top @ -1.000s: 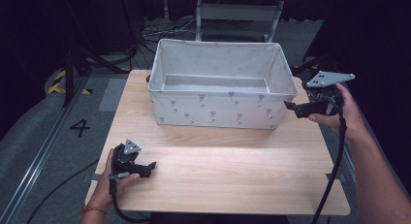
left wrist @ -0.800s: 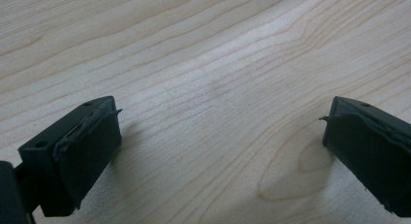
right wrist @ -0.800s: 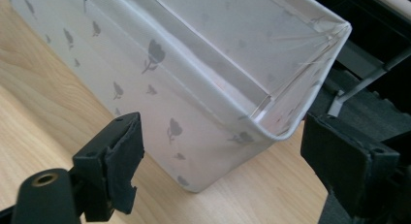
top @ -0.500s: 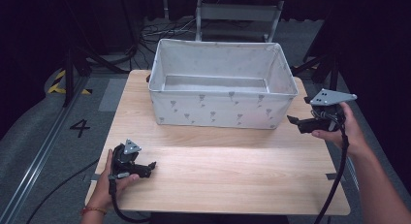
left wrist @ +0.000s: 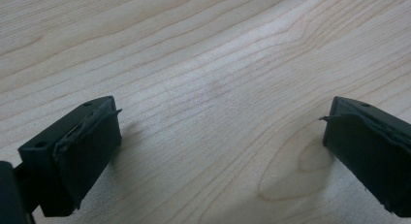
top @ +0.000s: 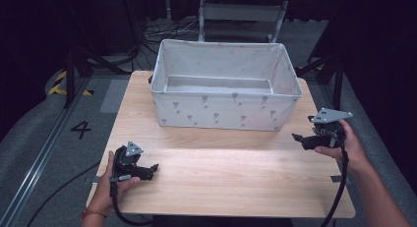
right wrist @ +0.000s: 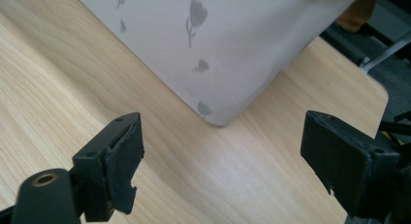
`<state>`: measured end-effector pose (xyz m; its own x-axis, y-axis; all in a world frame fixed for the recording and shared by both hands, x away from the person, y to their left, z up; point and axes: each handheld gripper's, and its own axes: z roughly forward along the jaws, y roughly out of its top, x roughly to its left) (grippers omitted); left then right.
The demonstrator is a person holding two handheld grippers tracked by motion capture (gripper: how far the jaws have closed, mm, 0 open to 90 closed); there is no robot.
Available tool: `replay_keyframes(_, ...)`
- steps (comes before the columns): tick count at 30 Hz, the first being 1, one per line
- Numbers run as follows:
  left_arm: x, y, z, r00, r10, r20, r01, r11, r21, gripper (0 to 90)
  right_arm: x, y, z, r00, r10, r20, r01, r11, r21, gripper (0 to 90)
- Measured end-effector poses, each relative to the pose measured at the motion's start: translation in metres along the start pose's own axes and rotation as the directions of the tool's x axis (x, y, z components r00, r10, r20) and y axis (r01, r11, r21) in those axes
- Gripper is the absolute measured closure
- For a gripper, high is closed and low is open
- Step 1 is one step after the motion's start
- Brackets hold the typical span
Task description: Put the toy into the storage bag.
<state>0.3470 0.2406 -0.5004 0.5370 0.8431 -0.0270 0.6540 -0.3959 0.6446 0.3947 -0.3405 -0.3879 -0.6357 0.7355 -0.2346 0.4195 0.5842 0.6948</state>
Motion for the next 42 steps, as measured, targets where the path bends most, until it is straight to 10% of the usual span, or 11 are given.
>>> replay_keyframes(28,-0.003,0.000,0.000,0.9994,-0.018,-0.031,0.017,0.9998,-0.004,0.3,0.031,-0.095,0.015,0.9970,0.063,-0.046,-0.059,0.9943,0.089,17.1)
replay_keyframes(42,-0.008,-0.002,-0.001,0.9960,-0.060,-0.066,0.059,0.9982,-0.008,0.5,0.027,-0.139,0.023,0.9626,0.262,-0.069,-0.262,0.9649,0.004,15.9)
